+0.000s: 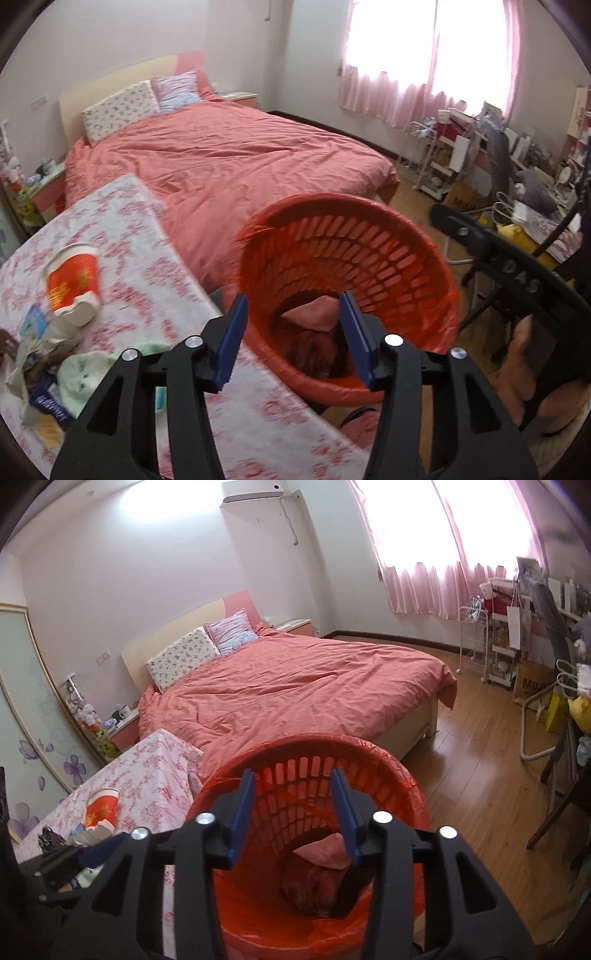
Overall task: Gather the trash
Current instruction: 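Carry the mesh and scrunchie over the orange basket and release both, then grasp the mint sock with the right gripper, then grasp the black floral cap with the left gripper while the right carries the sock to the basket, then open both grippers over the orange basket to drop the sock and cap, then move both open grippers back to the trash pile on the bed, then grasp the blue cracker bag with the right gripper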
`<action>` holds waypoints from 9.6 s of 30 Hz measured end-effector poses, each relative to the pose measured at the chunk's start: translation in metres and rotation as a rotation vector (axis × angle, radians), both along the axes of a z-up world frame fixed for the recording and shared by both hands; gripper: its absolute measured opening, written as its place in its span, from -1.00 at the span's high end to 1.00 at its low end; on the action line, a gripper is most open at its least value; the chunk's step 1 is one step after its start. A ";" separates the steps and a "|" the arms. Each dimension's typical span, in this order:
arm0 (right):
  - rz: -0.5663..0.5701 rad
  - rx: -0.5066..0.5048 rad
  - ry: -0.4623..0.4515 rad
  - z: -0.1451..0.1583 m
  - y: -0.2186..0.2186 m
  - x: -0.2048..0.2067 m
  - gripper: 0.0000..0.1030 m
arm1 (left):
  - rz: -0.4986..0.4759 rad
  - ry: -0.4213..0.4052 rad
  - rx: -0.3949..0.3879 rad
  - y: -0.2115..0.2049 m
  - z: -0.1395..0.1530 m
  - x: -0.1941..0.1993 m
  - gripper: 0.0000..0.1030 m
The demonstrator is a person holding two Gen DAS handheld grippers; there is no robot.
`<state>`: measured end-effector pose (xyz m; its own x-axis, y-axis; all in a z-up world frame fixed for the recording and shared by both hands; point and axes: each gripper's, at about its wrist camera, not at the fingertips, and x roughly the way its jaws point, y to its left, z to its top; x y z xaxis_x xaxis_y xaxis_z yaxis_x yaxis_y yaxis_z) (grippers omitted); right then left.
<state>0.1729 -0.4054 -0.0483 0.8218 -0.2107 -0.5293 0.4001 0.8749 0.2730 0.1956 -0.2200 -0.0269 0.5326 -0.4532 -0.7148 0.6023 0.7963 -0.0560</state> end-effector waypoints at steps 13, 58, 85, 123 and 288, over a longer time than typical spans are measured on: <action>0.088 -0.056 0.018 0.006 0.048 0.004 -0.09 | 0.208 -0.047 0.047 0.096 -0.001 -0.004 -0.21; 0.403 -0.187 0.360 -0.065 0.263 0.107 0.10 | 0.759 0.000 0.040 0.353 -0.033 0.068 -0.42; 0.462 -0.137 0.279 -0.046 0.257 0.097 0.90 | 0.724 0.057 0.012 0.352 -0.039 0.126 0.70; 0.340 -0.148 -0.043 0.062 0.208 0.011 0.91 | 0.483 -0.098 -0.058 0.255 0.051 0.035 0.75; 0.249 -0.093 0.366 -0.064 0.256 0.095 0.19 | 0.538 0.028 -0.084 0.304 -0.026 0.006 -0.30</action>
